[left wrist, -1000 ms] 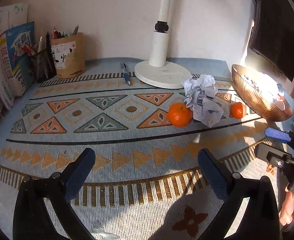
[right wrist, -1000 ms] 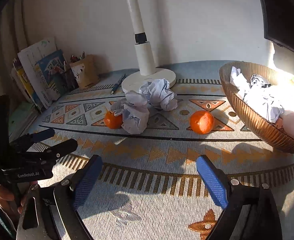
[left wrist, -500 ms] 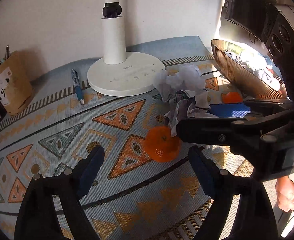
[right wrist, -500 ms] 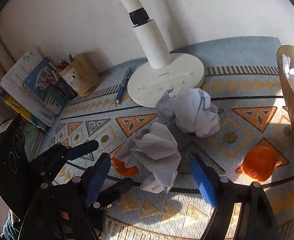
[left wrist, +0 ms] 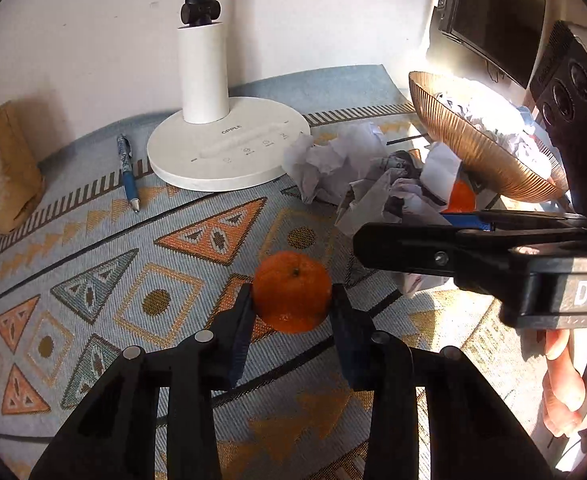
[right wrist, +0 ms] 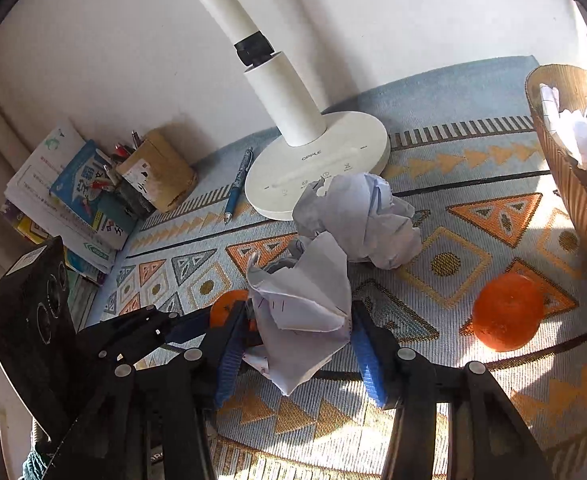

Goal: Organize objects
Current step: 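Close the left tool on a tangerine while the right tool grasps crumpled paper, then lift the tangerine and paper and carry both over the amber bowl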

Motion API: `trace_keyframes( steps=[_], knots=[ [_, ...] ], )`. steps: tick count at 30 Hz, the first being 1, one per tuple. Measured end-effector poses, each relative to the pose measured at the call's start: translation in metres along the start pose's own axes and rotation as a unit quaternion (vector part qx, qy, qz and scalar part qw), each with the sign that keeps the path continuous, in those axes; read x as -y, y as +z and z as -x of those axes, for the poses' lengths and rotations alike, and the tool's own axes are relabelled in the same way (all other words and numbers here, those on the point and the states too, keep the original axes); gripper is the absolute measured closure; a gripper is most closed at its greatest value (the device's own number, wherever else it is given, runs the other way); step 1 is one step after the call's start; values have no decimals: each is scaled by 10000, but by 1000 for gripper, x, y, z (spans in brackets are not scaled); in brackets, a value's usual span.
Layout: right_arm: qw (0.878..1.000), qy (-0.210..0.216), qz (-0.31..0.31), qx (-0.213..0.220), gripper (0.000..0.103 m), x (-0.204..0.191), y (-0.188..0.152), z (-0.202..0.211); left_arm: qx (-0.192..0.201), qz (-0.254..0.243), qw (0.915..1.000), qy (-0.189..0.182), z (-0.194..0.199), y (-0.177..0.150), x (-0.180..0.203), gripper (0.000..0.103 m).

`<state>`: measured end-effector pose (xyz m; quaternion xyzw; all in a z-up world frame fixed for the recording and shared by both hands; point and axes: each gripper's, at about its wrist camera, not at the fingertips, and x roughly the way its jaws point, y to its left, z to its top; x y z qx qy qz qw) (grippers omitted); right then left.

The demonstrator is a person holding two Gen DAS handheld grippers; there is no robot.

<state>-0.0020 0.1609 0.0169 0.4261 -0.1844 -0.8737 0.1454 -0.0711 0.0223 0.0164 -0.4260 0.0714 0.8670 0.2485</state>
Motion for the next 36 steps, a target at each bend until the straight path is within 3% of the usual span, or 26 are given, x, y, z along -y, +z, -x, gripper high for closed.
trace_keyframes(
  steps=[3, 8, 12, 14, 16, 19, 24, 29, 30, 32, 36],
  knots=[
    [9996, -69, 246, 144, 54, -6, -15, 30, 119, 217, 9997, -22, 23, -11, -2, 69],
    [9920, -572, 1061, 371, 52, -15, -55, 70, 294, 808, 9957, 359, 67, -42, 2, 69],
    [9922, -402, 1042, 552, 52, -4, -78, 76, 519, 1371, 9889, 239, 78, -73, 3, 69],
    [9941, -283, 946, 449, 52, 1, -85, 69, 478, 1396, 9886, 302, 74, -80, 5, 69],
    [9936, -421, 1003, 319, 52, 0, -89, 63, 678, 1322, 9875, 518, 78, -84, 8, 69],
    [9900, -487, 1253, 423, 49, -10, -93, 63, 1036, 1299, 9848, 501, 88, -87, 9, 69],
    [9897, -660, 1233, 296, 49, -10, -94, 57, 1153, 1116, 9846, 695, 93, -91, 20, 68],
    [9900, -687, 1164, 413, 46, -8, -95, 62, 1163, 1436, 9814, 526, 95, -95, 9, 68],
    [9899, -694, 1166, 419, 45, -8, -95, 62, 1130, 1513, 9811, 420, 94, -96, 5, 68],
    [9893, -744, 1183, 422, 32, -10, -95, 63, 1164, 1683, 9784, 298, 95, -98, -1, 68],
    [9872, -803, 1330, 355, 24, -16, -98, 62, 1248, 1885, 9733, 404, 98, -101, -5, 68]
  ],
)
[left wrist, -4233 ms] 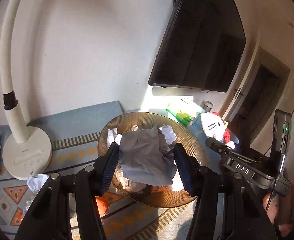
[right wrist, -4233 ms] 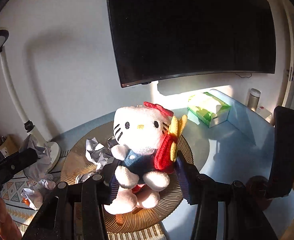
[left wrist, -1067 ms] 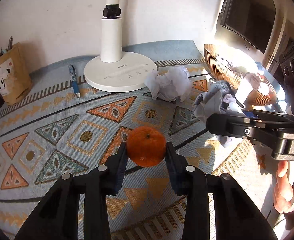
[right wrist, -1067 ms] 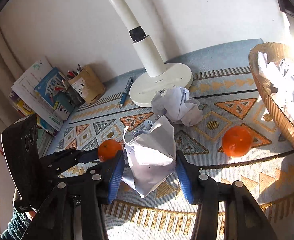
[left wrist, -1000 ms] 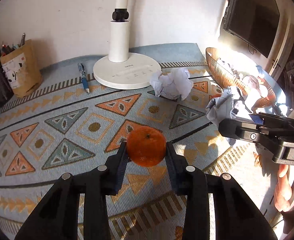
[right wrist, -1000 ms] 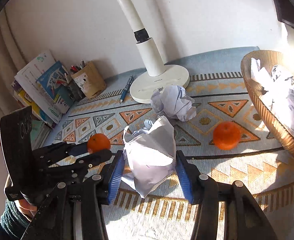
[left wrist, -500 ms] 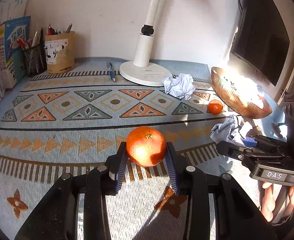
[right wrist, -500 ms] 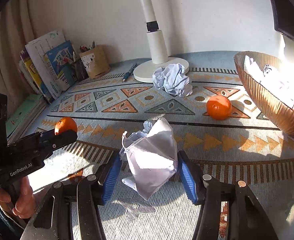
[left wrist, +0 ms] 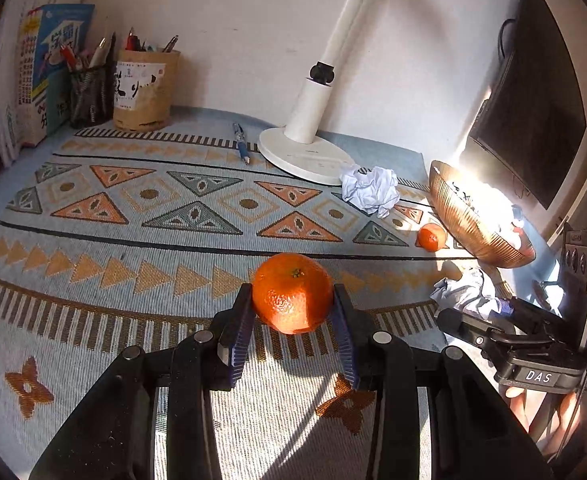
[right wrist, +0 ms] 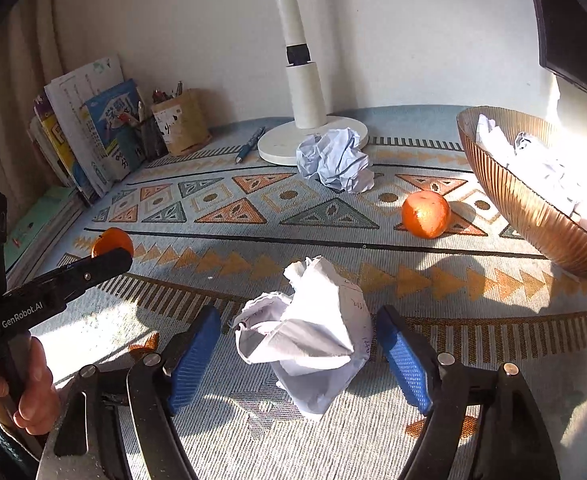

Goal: Organize objects
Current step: 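Lift the tangerine and paper and carry both over the amber bowl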

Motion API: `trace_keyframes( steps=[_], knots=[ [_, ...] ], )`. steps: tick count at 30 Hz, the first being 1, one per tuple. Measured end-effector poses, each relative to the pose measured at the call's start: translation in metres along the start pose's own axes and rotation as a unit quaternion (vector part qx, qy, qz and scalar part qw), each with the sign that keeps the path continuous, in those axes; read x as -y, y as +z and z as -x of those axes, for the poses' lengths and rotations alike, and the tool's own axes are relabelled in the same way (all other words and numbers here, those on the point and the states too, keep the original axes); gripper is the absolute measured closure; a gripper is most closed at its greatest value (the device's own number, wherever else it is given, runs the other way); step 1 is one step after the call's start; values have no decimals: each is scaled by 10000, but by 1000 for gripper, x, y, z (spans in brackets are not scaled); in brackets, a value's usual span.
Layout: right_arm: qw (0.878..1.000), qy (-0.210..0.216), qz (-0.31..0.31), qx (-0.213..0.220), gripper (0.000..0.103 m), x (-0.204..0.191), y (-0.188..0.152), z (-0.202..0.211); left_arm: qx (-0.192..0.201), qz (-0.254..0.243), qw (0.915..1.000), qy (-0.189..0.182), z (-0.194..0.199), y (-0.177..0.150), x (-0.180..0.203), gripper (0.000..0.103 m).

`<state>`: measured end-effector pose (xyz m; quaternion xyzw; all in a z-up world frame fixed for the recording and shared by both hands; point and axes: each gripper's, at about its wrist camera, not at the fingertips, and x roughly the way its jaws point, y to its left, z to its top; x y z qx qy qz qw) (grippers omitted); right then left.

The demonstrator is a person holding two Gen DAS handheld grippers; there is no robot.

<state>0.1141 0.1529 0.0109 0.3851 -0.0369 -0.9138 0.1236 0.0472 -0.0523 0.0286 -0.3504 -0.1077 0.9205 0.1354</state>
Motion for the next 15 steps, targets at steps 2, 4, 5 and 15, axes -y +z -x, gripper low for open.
trace_keyframes(
  steps=[2, 4, 5, 15],
  knots=[
    [10000, -44, 80, -6, 24, -3, -1, 0, 33, -83, 9999, 108, 1, -1, 4, 68],
    [10000, -27, 79, 15, 24, -3, -1, 0, 41, -236, 9996, 141, 1, -2, 9, 68],
    [10000, -8, 41, 22, 24, -1, -1, 0, 33, -307, 9994, 150, 0, -2, 11, 68],
    [9997, -32, 28, 223, 25, -3, -1, 8, -36, -380, 9992, 122, -1, -4, 13, 68]
  ],
)
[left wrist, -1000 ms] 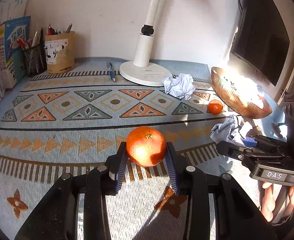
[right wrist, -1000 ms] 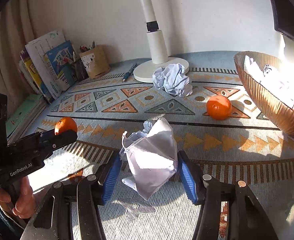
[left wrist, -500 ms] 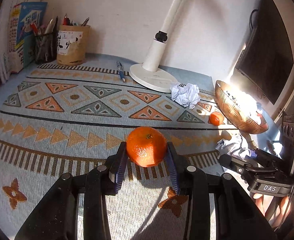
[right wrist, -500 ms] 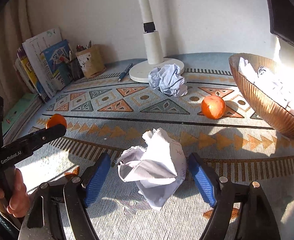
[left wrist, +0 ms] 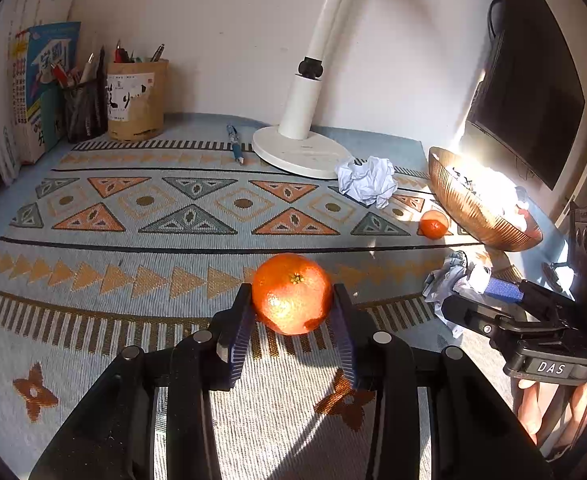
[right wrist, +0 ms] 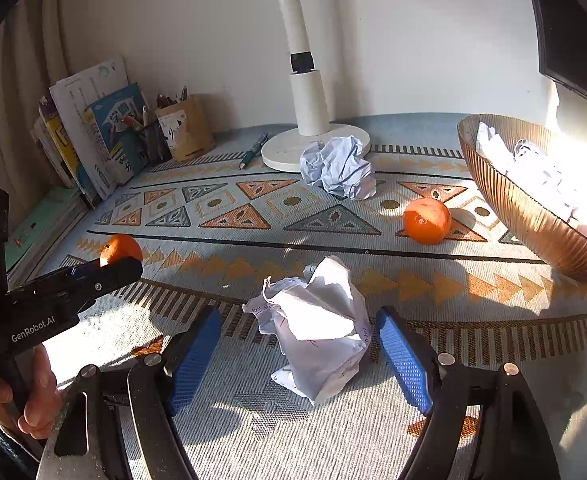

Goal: Organize objects
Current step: 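Lift the tangerine and paper and carry both over the amber bowl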

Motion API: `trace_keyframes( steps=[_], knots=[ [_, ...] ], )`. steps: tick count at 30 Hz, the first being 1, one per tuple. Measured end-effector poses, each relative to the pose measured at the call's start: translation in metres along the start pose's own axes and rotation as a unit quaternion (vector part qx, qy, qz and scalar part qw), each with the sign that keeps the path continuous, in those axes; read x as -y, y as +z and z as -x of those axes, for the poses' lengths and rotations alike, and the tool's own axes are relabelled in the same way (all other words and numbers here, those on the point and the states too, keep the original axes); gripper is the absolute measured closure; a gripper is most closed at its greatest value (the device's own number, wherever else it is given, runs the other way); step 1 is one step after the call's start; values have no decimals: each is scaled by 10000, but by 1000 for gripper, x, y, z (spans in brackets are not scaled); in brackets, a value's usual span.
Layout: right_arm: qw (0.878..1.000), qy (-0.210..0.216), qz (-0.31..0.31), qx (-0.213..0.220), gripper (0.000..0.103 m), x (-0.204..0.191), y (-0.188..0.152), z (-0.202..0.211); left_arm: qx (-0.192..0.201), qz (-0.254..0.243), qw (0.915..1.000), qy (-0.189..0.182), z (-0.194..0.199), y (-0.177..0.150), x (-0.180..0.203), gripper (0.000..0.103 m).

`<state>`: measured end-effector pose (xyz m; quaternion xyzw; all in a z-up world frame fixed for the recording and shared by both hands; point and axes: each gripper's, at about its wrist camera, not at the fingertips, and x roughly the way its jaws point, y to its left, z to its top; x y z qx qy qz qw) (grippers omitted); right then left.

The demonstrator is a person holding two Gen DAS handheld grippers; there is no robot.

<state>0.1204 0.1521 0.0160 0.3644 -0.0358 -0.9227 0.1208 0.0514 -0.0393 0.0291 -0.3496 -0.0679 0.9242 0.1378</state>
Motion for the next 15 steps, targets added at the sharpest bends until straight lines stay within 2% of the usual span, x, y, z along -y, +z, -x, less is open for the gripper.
trace_keyframes(
  steps=[3, 5, 6, 8, 9, 12, 15],
  knots=[
    [9999, 20, 83, -59, 35, -3, 0, -2, -18, -52, 10000, 22, -1, 0, 2, 68],
    [9996, -45, 100, -252, 48, -4, 1, -10, -39, -37, 10000, 31, -2, 0, 1, 68],
    [9994, -34, 88, -328, 51, -4, 1, -13, -47, -28, 10000, 26, -2, 0, 1, 68],
    [9997, -39, 25, -228, 56, -1, 1, -10, -50, -23, 10000, 30, -2, 0, 0, 68],
    [9999, -58, -2, -126, 63, 0, 0, -7, -45, -34, 10000, 28, -1, 0, 1, 68],
    [9998, -58, -61, 197, 65, 3, 0, 8, -131, -140, 9998, 3, -2, 0, 7, 68],
    [9977, 330, -284, 521, 65, 14, -2, 28, -344, -254, 9986, -309, -7, 5, 21, 68]
  ],
)
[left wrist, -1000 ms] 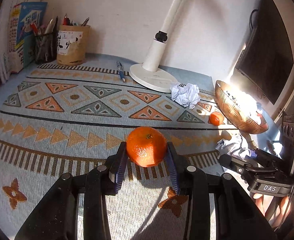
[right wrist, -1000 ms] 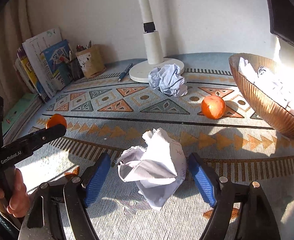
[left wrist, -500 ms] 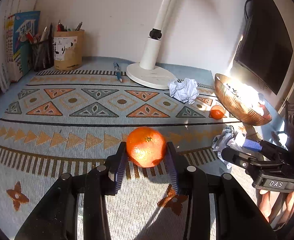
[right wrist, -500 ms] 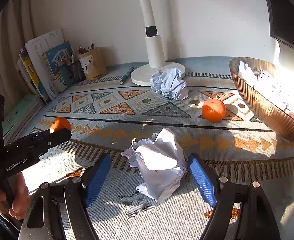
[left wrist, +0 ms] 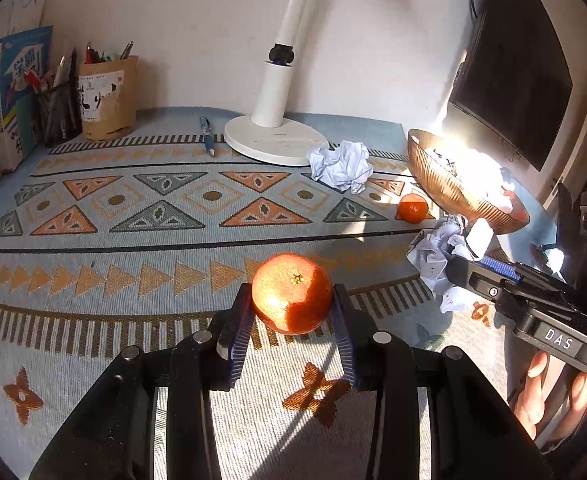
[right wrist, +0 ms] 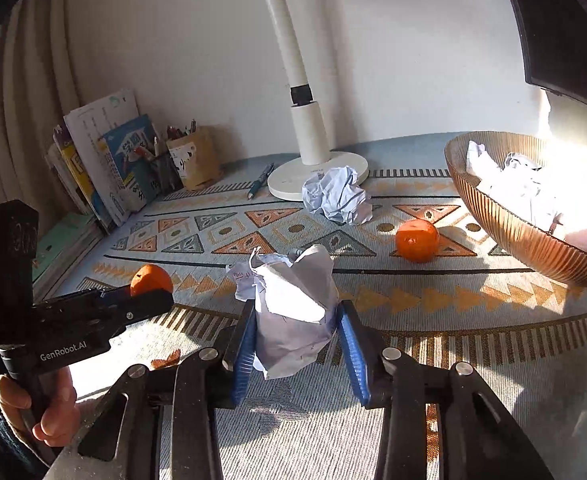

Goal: Organize objects
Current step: 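Lift the tangerine and paper and carry both over the amber bowl, then open both tools to drop the tangerine and paper into the bowl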

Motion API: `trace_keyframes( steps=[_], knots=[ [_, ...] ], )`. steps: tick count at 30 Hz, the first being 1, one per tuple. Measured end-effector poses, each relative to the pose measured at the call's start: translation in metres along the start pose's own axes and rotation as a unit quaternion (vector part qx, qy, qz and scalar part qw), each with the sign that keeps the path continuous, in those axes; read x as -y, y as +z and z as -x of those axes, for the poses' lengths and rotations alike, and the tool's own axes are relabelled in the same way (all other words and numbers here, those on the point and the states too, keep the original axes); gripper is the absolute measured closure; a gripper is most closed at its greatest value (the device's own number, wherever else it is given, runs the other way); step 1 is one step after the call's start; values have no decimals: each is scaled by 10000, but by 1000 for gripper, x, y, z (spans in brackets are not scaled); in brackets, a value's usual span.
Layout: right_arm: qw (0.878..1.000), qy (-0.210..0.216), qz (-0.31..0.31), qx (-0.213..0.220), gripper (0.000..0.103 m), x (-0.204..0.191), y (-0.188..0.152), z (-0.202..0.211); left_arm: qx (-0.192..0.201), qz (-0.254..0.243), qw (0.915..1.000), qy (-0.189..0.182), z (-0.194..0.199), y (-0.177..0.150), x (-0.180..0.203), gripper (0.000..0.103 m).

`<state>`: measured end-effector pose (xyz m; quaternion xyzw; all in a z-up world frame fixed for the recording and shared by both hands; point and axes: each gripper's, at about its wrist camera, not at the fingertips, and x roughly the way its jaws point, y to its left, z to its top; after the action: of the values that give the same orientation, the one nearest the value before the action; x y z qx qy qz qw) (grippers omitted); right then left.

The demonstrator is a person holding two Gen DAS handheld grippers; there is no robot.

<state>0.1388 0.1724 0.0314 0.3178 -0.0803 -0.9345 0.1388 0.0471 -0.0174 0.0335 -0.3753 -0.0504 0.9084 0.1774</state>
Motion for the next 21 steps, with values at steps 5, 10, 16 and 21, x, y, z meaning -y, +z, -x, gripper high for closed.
trace_keyframes(
  steps=[5, 10, 16, 21],
  knots=[
    [9985, -120, -318, 424, 65, 36, 12, 48, 108, -582, 9981, -147, -2, 31, 50, 68],
    [9889, -745, -734, 1052, 65, 95, 57, 101, 353, -1273, 9898, -535, -20, 84, 128, 68],
    [9737, -1622, -1348, 867, 64, 177, 105, 89, 453, -1854, 9781, -829, -80, 130, 210, 68],
    [9661, -1853, -1597, 830, 65, 215, 127, 69, 764, -1768, 9778, -821, -110, 149, 230, 68]
  ],
)
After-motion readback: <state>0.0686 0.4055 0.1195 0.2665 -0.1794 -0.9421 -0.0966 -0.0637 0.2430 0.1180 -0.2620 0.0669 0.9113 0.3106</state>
